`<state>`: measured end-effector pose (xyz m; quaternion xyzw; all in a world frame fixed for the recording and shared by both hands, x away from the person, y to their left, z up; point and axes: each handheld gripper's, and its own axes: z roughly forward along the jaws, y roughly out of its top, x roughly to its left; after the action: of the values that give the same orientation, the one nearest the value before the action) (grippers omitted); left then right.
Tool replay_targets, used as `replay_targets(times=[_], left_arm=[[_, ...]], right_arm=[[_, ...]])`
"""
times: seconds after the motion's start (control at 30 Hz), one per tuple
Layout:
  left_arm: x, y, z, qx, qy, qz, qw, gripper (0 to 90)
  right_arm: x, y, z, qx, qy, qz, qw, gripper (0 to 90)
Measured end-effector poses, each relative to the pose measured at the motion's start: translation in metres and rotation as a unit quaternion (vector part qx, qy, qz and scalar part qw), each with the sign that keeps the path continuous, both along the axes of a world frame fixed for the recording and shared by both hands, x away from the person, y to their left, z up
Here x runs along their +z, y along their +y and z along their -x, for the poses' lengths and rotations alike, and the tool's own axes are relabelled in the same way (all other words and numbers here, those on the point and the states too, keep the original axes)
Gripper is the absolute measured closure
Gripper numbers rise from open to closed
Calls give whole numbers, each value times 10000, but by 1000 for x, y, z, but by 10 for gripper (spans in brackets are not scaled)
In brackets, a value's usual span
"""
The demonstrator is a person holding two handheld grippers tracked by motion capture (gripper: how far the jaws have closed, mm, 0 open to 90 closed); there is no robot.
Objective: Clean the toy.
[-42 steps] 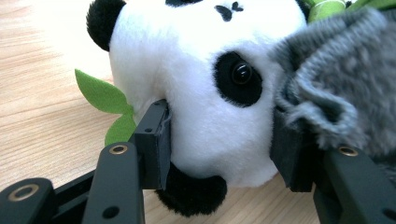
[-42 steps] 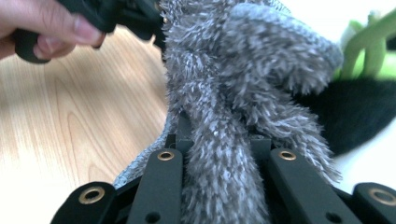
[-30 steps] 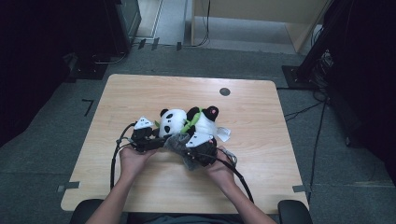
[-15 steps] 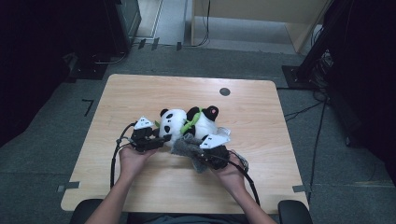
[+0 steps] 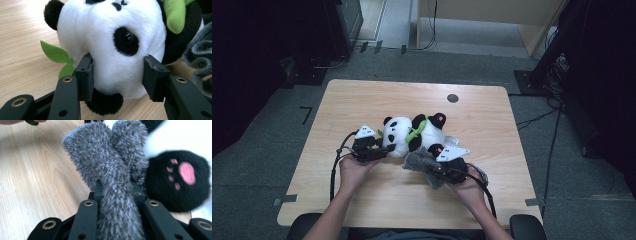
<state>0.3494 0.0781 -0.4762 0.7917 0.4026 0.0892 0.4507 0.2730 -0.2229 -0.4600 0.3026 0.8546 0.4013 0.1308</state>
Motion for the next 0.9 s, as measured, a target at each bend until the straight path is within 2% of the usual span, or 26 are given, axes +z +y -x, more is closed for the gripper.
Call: replay_targets(times=[0.33, 0.73, 0.9], left_arm=[[1, -1, -1, -44, 26, -36, 10000, 498], [1, -1, -1, -71, 42, -26, 10000, 502], [1, -1, -2, -56, 58, -11, 10000, 503]], right_arm=[[-2, -29, -2, -198, 197, -146, 9995, 743], [-2, -60, -5, -291, 244, -56, 9993, 736], [-2, -78, -10, -601, 280, 7, 9978, 736]])
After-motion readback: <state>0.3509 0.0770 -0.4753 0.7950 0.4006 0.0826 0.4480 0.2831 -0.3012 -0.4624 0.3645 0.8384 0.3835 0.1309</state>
